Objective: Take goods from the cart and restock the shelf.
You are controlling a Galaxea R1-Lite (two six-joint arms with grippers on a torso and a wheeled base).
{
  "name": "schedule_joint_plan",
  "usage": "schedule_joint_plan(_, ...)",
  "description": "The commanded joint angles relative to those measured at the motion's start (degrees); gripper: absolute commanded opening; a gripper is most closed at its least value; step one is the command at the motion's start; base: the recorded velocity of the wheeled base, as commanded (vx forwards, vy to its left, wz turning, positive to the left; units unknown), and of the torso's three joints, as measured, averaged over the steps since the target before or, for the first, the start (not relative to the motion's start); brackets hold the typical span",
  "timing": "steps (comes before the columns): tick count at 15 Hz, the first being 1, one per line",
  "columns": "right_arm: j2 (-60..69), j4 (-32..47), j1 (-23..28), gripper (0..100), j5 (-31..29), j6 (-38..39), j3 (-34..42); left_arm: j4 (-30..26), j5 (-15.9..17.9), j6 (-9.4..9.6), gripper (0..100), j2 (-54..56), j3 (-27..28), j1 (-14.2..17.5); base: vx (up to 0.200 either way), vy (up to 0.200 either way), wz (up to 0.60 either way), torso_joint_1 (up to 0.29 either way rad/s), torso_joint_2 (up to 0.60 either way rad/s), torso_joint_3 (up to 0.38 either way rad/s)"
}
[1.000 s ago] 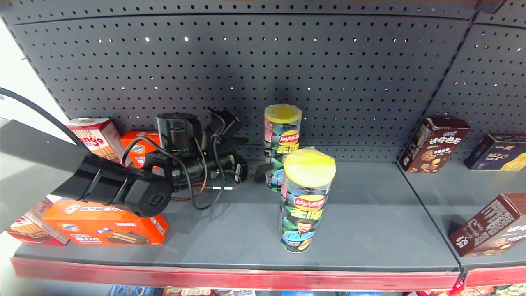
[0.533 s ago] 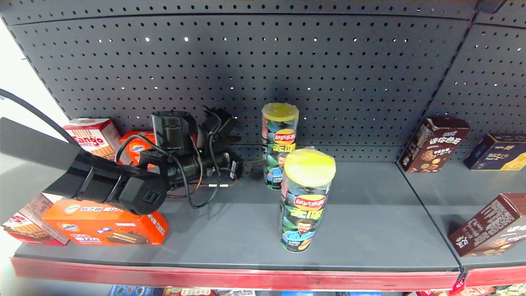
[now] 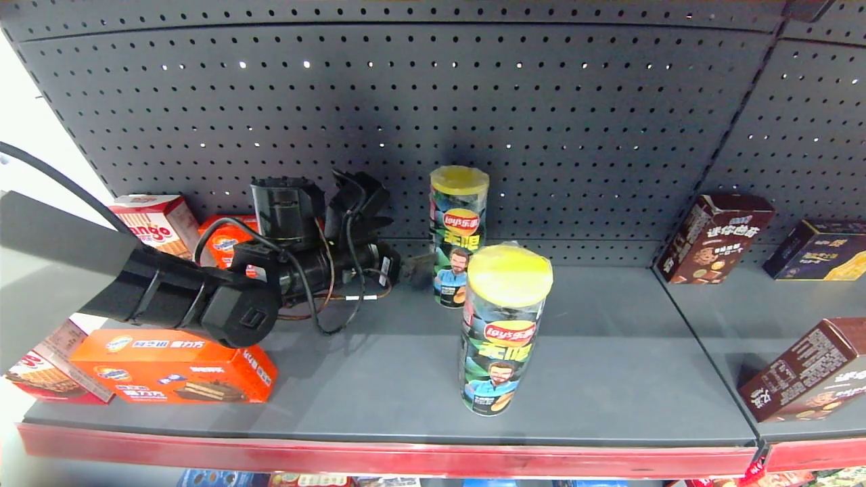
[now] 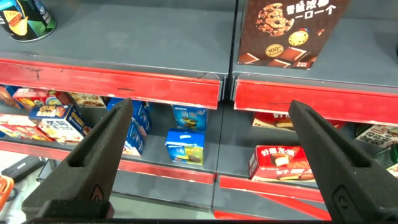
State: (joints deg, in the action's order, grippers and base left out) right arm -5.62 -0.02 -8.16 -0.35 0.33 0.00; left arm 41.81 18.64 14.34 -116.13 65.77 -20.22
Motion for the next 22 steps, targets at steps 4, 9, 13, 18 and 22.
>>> schedule_joint_plan(4,-0.09,0.02,-0.02,100,0.0,0.02,0.0,-0.07,-3.26,2.89,100,-0.15,-0.29,1.33,0.0,0.0,0.0,0.0,0.0,0.0)
schedule_joint_plan(9,-0.09,0.02,-0.02,100,0.0,0.02,0.0,-0.07,-6.42,2.98,100,-0.59,0.33,1.33,0.0,0.0,0.0,0.0,0.0,0.0)
schedule_joint_plan(13,-0.09,-0.06,-0.02,100,0.0,0.02,0.0,-0.15,-6.69,2.98,100,-2.7,1.64,-0.17,0.0,0.0,0.0,0.0,0.0,0.0)
schedule_joint_plan(18,-0.09,0.02,-0.02,100,-0.09,0.02,0.0,-0.15,-8.0,2.8,100,-3.84,1.91,-3.24,0.0,0.0,0.0,0.0,0.0,0.0)
schedule_joint_plan(22,-0.09,0.02,-0.02,100,0.0,0.02,0.0,-0.07,-8.53,2.63,100,-3.84,1.91,-3.86,0.0,0.0,0.0,0.0,0.0,0.0)
